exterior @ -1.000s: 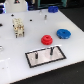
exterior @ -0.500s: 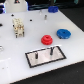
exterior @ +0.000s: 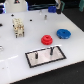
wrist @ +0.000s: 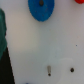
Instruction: Insert the blue gear onto the right peg, followed by the red gear
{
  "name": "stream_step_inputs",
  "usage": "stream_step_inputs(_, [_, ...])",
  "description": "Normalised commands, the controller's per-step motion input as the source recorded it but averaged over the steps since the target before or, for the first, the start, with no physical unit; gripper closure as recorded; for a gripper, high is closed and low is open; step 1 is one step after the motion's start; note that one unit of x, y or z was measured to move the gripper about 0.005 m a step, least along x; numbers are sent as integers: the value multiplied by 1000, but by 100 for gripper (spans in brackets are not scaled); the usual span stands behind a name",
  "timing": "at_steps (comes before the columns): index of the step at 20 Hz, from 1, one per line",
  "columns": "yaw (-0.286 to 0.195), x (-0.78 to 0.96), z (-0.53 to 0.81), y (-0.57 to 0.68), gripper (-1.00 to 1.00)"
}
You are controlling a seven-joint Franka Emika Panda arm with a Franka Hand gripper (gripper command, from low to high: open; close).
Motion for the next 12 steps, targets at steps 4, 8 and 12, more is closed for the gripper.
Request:
stream_step_inputs(4, [0, -103, -556, 176, -100])
stream_step_inputs(8, [0, -117, -551, 65, -100])
stream_step_inputs(12, [0, -152, -494, -8, -100])
